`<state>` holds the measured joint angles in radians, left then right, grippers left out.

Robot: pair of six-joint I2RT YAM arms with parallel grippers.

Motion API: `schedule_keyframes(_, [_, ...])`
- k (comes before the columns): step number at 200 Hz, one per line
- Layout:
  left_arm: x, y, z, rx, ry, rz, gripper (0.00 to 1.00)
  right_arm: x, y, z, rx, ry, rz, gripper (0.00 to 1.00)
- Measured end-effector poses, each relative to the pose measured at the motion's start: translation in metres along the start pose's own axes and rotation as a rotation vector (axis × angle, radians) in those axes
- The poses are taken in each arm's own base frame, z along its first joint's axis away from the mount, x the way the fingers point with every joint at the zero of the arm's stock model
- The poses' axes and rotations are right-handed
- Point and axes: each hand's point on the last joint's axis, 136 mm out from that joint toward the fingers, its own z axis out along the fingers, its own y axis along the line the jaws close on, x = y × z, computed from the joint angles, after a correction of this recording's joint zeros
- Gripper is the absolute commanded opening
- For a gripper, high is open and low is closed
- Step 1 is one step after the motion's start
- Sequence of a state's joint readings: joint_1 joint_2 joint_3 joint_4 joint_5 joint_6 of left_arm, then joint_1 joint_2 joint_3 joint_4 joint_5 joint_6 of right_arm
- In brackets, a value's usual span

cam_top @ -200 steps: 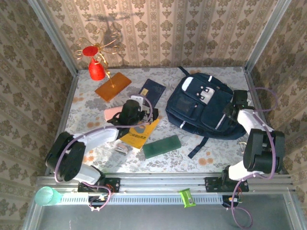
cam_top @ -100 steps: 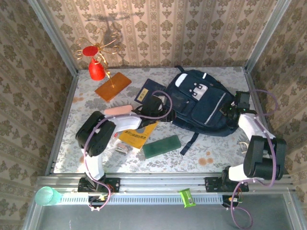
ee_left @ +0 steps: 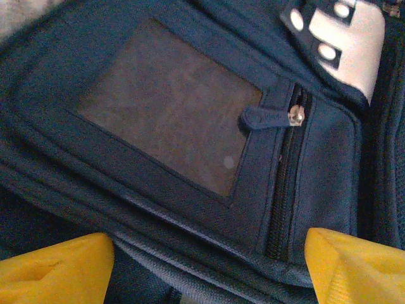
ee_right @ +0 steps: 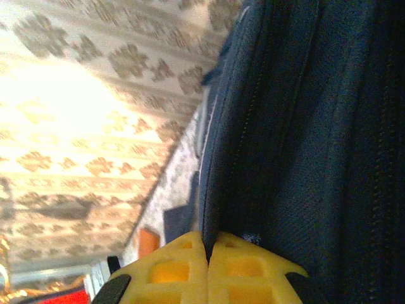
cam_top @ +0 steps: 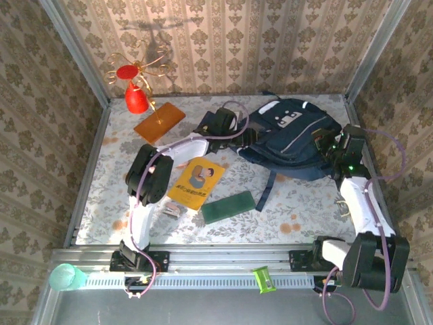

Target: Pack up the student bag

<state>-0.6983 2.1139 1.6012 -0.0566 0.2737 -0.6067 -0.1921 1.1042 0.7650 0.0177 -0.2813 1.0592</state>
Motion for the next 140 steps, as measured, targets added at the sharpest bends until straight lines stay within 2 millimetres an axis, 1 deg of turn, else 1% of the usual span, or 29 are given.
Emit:
schedule_keyframes(18, [-0.017, -0.01, -0.011, 0.02, -0.031, 0.025, 0.82, -0.01, 0.008, -0.01, -0.002, -0.082, 0.034, 0.0])
schedule_keyframes(37, [-0.031, -0.012, -0.034, 0.017, -0.066, 0.038, 0.83, -0.014, 0.012, -0.014, 0.019, -0.168, 0.044, 0.0])
schedule_keyframes(55, [-0.033, -0.014, -0.061, 0.016, -0.1, 0.037, 0.83, -0.007, 0.015, -0.012, 0.046, -0.216, 0.032, 0.0])
schedule_keyframes(67, [-0.028, -0.016, -0.078, 0.023, -0.112, 0.027, 0.82, -0.002, 0.015, -0.008, 0.065, -0.234, 0.019, 0.0])
schedule_keyframes(78, [-0.017, -0.019, -0.088, 0.04, -0.119, 0.012, 0.82, 0.002, 0.015, -0.004, 0.083, -0.247, 0.009, 0.0])
schedule_keyframes(90, [0.002, -0.025, -0.093, 0.065, -0.11, -0.009, 0.82, 0.004, 0.015, 0.001, 0.098, -0.255, 0.003, 0.0])
schedule_keyframes(92, [0.008, -0.026, -0.094, 0.071, -0.102, -0.015, 0.82, 0.004, 0.015, 0.002, 0.099, -0.257, 0.003, 0.0])
schedule_keyframes(105, [0.035, -0.035, -0.09, 0.102, -0.063, -0.037, 0.82, 0.006, 0.015, 0.008, 0.109, -0.267, 0.002, 0.0])
schedule_keyframes(109, [0.045, -0.039, -0.087, 0.115, -0.044, -0.046, 0.83, 0.007, 0.015, 0.01, 0.111, -0.269, 0.002, 0.0])
schedule_keyframes(122, [0.071, -0.051, -0.081, 0.145, 0.006, -0.066, 0.85, 0.01, 0.017, 0.014, 0.112, -0.272, 0.0, 0.0])
schedule_keyframes(131, [0.084, -0.062, -0.078, 0.166, 0.032, -0.078, 0.87, 0.013, 0.018, 0.017, 0.111, -0.273, -0.002, 0.0])
schedule_keyframes(140, [0.089, -0.073, -0.076, 0.19, 0.038, -0.085, 0.88, 0.016, 0.02, 0.02, 0.108, -0.27, -0.004, 0.0])
